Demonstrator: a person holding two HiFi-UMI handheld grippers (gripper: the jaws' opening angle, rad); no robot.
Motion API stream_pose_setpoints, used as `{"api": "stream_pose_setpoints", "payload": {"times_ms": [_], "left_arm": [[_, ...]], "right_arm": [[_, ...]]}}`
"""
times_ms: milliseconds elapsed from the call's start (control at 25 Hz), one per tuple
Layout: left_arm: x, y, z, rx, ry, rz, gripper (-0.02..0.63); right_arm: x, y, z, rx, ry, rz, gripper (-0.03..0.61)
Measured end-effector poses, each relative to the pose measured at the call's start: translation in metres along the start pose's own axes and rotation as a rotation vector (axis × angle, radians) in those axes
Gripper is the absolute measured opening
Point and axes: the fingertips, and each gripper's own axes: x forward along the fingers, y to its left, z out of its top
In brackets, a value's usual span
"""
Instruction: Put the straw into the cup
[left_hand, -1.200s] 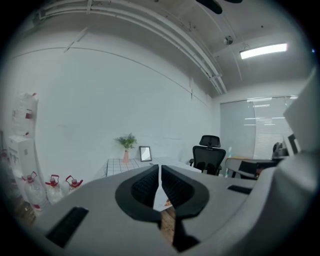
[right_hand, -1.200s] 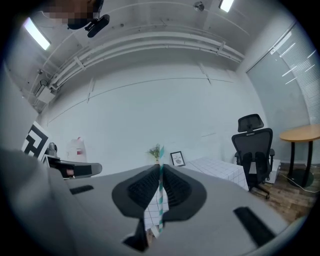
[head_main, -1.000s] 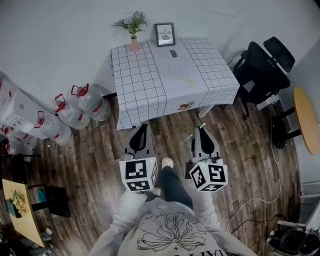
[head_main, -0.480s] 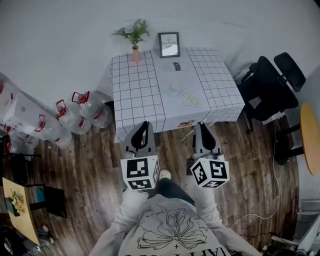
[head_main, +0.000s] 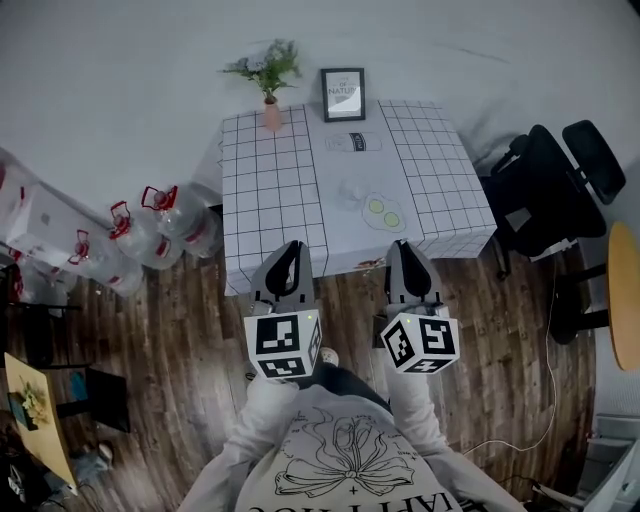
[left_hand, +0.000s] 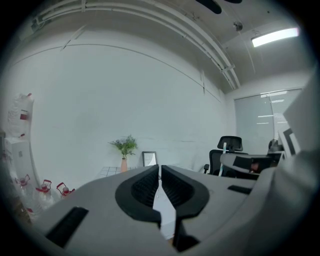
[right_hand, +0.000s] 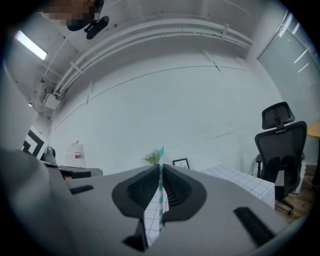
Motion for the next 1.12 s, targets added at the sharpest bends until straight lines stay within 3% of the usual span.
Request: {"api": "stream_pose_setpoints", "payload": {"times_ms": [1120], "left_arm": [[0.226, 0.059, 0.017, 0.005, 0.088, -0.075, 0.017]], "right_arm": [[0.219, -0.061, 0.000, 0.029, 0.044, -0.058, 0.023]]}}
